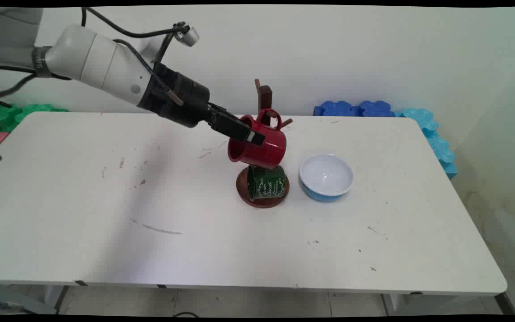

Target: Pick up the red mug from the rack

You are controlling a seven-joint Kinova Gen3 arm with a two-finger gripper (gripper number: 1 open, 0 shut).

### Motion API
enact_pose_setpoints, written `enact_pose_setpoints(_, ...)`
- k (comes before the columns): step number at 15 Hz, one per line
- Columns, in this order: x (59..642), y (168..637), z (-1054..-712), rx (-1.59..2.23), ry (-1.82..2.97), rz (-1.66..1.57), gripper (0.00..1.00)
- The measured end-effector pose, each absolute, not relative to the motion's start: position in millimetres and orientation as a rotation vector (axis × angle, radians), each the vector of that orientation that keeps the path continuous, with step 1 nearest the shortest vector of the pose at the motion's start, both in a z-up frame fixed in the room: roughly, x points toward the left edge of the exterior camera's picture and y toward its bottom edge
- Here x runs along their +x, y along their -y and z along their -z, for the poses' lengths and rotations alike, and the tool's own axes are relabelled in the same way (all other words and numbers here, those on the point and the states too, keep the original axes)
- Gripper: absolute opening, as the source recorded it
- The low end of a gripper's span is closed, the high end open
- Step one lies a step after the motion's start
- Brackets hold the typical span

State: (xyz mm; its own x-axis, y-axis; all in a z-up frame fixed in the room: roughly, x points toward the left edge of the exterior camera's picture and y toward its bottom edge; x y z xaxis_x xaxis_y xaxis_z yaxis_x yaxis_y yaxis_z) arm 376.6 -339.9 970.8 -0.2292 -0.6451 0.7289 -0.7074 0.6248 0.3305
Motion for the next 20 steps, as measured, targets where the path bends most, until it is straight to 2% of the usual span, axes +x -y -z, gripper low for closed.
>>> enact_pose_setpoints(20,343.2,320.6,-963.5,1.197,1.858,0.026,1.00)
